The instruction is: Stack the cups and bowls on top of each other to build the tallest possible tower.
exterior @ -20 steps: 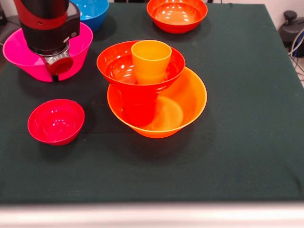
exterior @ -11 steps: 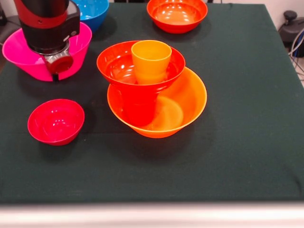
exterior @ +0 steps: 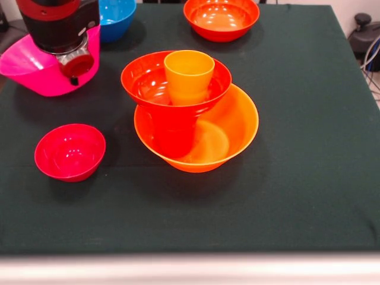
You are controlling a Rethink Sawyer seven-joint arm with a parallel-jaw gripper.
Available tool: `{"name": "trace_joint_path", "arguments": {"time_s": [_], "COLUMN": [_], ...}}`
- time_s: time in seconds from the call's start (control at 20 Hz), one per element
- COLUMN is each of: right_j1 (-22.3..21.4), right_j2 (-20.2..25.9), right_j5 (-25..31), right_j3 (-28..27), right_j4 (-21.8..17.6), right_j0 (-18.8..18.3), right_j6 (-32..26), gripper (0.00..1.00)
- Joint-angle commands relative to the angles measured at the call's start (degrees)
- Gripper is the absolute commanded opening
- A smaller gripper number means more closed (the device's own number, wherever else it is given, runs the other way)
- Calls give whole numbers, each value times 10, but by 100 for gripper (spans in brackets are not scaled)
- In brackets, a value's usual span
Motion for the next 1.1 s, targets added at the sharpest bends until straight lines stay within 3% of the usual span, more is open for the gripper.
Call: {"name": "trace_joint_path", "arguments": {"time_s": [0.05,0.55,1.1], "right_j1": [-4,6,-5], "right_j2": [45,18,-11], "right_j5": [83,130,168], "right_j3": [-49,-94,-108], "right_j4": [-36,-48,-52], "right_j0": [14,33,51], "right_j6": [-15,6,8], "gripper": [0,0,0]}}
